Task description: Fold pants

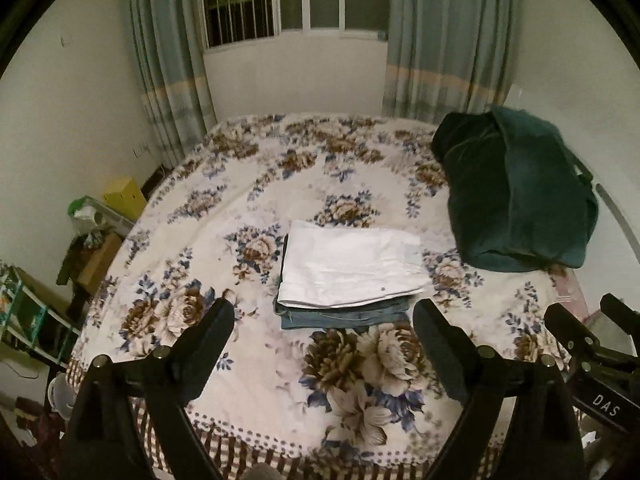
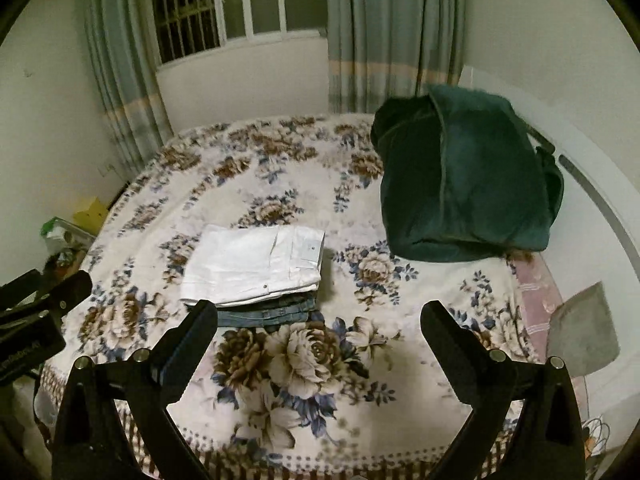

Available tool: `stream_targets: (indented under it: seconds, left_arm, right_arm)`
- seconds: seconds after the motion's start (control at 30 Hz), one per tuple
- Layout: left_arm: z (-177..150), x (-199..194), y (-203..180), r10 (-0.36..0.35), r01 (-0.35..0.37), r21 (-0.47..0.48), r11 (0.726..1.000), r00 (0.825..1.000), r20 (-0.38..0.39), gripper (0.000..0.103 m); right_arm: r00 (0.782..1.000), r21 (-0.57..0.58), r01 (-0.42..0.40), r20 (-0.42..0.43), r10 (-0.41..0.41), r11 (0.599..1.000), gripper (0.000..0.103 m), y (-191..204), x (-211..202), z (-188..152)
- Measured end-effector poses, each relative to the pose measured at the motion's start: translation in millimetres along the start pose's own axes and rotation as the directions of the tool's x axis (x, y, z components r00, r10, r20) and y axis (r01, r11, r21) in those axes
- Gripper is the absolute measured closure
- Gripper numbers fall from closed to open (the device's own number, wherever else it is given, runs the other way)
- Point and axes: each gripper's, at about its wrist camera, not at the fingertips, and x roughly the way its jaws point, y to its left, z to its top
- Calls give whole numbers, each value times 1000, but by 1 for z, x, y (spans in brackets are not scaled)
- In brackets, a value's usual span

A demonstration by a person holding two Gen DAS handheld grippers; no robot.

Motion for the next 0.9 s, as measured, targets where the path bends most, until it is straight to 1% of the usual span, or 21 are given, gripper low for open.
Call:
stream_targets:
  seconds: [0.03, 0.23, 0.43, 0.6, 0.7, 0.8, 0.87, 0.9]
  left_arm:
    - [-3, -14, -3, 2, -3, 1, 1000, 1000, 15, 12]
    - [-24, -90, -8, 12, -10, -26, 1000, 997, 81, 12]
    - [-38, -146, -3, 6, 0, -46, 999, 993, 120, 12]
    - [-46, -179, 0, 8, -2, -39, 999, 989, 149, 12]
    - [-47, -192, 4, 6, 0, -36, 999, 987, 162, 12]
    - [-52, -201, 7, 11, -5, -32, 999, 984, 175, 11]
    - [-55, -203, 10, 9, -3, -36, 999, 985, 175, 0]
    - [-56, -203, 13, 9, -2, -39, 999, 984, 176, 0]
  right_arm:
    - [1000, 3, -12, 11, 12, 1000, 0, -5, -21, -4]
    - [996, -29, -35, 84, 37, 999, 0, -18, -116, -26]
    - [988, -41, -58, 140, 64, 997, 0, -24, -191, -41]
    - [980, -45, -74, 182, 81, 996, 0, -20, -238, -43]
    - [976, -55, -58, 209, 68, 997, 0, -13, -260, -44]
    - [974, -54, -52, 218, 62, 997, 0, -7, -274, -45]
    - [973, -56, -45, 222, 56, 997, 0, -3, -279, -47]
    - [973, -56, -33, 225, 45, 998, 0, -1, -280, -47]
